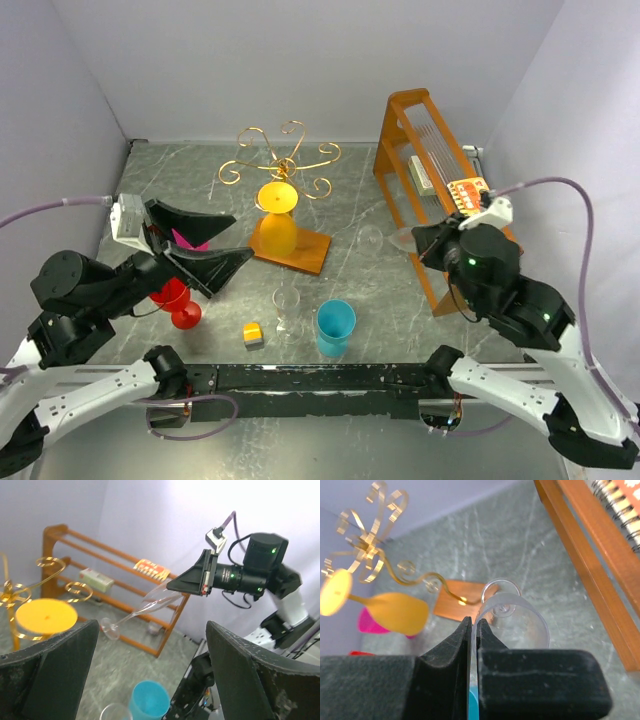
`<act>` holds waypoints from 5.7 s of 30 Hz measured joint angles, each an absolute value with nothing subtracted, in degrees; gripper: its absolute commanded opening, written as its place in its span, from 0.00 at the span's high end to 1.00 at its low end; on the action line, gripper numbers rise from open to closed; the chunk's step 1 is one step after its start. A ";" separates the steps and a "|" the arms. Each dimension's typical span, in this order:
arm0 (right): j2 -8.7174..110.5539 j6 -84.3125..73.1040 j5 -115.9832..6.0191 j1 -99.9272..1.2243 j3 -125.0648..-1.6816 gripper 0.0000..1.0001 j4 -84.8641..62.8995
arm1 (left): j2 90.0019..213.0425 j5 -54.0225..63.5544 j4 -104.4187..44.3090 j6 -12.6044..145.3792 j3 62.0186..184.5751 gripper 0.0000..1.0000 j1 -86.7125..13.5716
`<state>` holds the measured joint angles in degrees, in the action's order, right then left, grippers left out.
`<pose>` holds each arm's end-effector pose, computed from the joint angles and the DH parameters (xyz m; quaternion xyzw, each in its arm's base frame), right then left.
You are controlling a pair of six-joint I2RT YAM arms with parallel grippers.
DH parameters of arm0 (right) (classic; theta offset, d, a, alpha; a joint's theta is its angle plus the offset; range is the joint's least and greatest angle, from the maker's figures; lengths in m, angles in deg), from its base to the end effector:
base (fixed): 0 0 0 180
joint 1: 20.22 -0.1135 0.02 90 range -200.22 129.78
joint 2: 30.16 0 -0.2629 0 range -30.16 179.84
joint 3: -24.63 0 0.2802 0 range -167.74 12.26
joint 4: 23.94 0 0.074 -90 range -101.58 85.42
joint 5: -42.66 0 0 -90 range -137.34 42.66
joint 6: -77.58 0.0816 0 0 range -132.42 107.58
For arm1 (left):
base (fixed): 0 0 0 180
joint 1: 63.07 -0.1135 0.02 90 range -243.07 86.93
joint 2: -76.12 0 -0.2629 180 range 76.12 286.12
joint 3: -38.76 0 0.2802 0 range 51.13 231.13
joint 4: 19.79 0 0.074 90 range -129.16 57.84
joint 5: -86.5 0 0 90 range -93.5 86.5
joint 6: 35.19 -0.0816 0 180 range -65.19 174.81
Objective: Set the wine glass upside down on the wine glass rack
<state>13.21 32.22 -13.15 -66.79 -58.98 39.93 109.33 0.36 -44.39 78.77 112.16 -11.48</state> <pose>0.1518 0.0937 0.4183 0.1474 0.8025 0.2017 0.5418 0.0975 -0.1318 0.4801 0.1704 0.5804 -0.5037 0.6167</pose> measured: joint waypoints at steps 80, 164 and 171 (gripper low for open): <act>-0.75 38.26 -35.40 -66.77 -42.20 1.00 -17.38 | 153.26 -28.64 -12.13 126.16 131.03 0.78 -5.79; 17.93 12.18 -77.60 -66.86 -46.00 1.00 -10.63 | 135.60 16.89 -14.71 82.88 112.51 0.87 -5.75; 18.04 8.62 -76.44 -66.86 -46.20 1.00 -10.56 | 134.73 13.61 -15.86 82.66 112.19 0.61 -5.75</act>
